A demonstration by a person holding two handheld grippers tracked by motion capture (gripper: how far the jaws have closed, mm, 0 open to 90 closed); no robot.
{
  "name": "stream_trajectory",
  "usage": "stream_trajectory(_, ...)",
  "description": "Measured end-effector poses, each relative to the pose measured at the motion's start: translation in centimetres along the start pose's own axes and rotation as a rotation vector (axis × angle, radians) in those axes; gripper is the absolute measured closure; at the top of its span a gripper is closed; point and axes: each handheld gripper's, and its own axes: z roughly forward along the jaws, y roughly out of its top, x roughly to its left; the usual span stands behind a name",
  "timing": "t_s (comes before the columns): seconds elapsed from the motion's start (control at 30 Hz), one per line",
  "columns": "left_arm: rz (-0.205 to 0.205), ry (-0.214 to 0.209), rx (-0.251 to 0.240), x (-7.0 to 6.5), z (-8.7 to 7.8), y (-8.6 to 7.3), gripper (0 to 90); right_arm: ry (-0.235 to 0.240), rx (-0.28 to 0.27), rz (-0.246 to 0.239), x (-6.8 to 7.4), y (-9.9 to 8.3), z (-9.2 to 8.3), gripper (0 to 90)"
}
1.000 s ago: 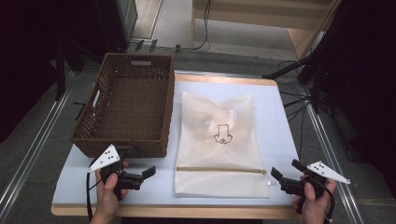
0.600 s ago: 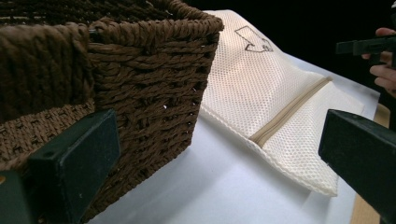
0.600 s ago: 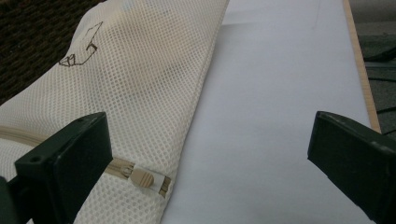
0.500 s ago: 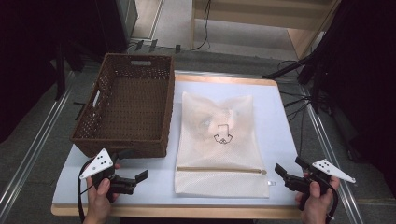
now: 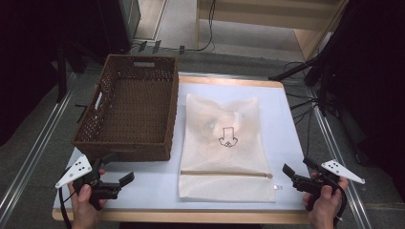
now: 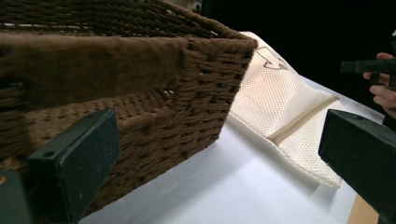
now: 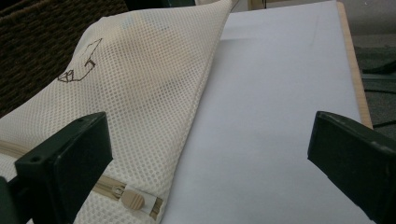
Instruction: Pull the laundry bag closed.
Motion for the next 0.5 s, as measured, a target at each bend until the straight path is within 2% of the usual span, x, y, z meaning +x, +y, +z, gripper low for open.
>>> stream_trajectory(0.2,-0.025,0.016,-0.048,1.0,-1.4,0.2,0.0,-0.005,-0.009,0.006,-0.4,-0.1,-0.1,0.0)
stream_trajectory(0.47,-0.02,0.026,-0.06,1.5,-2.0,0.3,0.0,-0.013,-0.034,0.026,-0.9,-0.1,-0.9,0.0)
stream_trajectory(0.5,-0.02,0.022,-0.063,1.6,-2.1,0.4,0.0,-0.014,-0.043,0.013,-1.1,-0.1,-0.9,0.0)
